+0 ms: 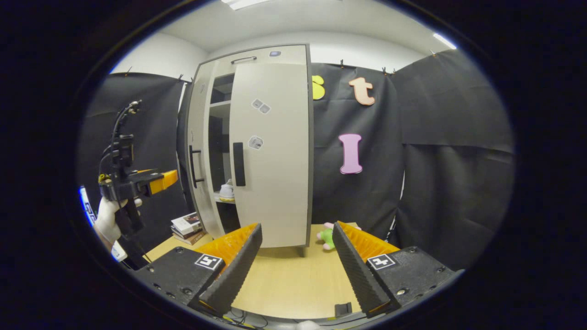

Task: Grab one shoe with the right hand and put it into the shoe cabinet, grab the other shoe with the left hand and put it into the shoe cabinet; then close the right door with the right hand and the left door with the left hand.

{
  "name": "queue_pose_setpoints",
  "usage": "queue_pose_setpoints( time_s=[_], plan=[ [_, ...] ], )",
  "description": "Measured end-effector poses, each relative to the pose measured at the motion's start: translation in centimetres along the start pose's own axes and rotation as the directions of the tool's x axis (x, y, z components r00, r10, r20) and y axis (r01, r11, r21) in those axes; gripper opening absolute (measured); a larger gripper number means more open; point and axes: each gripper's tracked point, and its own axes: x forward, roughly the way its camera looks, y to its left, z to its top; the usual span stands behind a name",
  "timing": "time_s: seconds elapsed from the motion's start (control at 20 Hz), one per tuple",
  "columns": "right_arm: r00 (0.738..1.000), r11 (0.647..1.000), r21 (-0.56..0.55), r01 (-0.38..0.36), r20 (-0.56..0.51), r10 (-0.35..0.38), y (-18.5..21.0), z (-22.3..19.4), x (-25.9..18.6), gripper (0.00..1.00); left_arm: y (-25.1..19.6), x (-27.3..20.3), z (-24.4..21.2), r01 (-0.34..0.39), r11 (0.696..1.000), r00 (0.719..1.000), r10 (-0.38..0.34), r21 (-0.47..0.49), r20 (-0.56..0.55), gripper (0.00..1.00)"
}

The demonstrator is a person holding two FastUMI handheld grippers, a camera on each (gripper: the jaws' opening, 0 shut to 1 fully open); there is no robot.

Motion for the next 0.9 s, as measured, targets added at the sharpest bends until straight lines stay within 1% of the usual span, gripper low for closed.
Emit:
queue_pose_setpoints(
  time_s=[0.05, 0.1, 0.4, 0.75, 0.8, 0.85, 0.9],
  plan=[
    [1.0, 1.0, -0.001, -0.003, 0.005, 0.003, 0.2, 0.2, 0.1, 1.0, -0.3, -1.1, 0.0, 0.011, 1.0, 1.0, -0.011, -0.009, -0.003, 1.0],
    [1.0, 1.0, -0.003, -0.005, 0.011, 0.005, 0.3, 0.4, 0.2, 1.0, -0.5, -2.3, 0.0, 0.021, 1.0, 1.0, -0.021, -0.015, -0.007, 0.96],
    [0.999, 1.0, -0.006, -0.02, 0.036, 0.021, 1.8, 1.1, 0.1, 1.0, 0.0, -8.4, 0.1, 0.029, 0.999, 1.0, -0.029, -0.036, -0.003, 0.96],
    [0.998, 0.999, -0.022, -0.042, 0.042, 0.043, 3.8, 1.2, -0.2, 1.0, 0.4, -11.2, -0.5, 0.025, 0.999, 1.0, -0.025, -0.037, -0.01, 0.96],
    [0.998, 0.999, -0.025, -0.043, 0.044, 0.044, 4.0, 1.2, -0.4, 1.0, 0.6, -11.3, -0.5, 0.025, 0.999, 1.0, -0.026, -0.037, -0.012, 1.0],
    [0.998, 0.999, -0.03, -0.045, 0.045, 0.046, 4.2, 1.2, -0.5, 1.0, 0.7, -11.4, -0.4, 0.028, 0.999, 1.0, -0.028, -0.038, -0.01, 0.96],
    [0.998, 0.998, -0.033, -0.045, 0.044, 0.047, 4.4, 1.2, -0.5, 1.0, 0.7, -11.5, -0.2, 0.028, 0.999, 1.0, -0.028, -0.037, -0.004, 1.0]
  ],
)
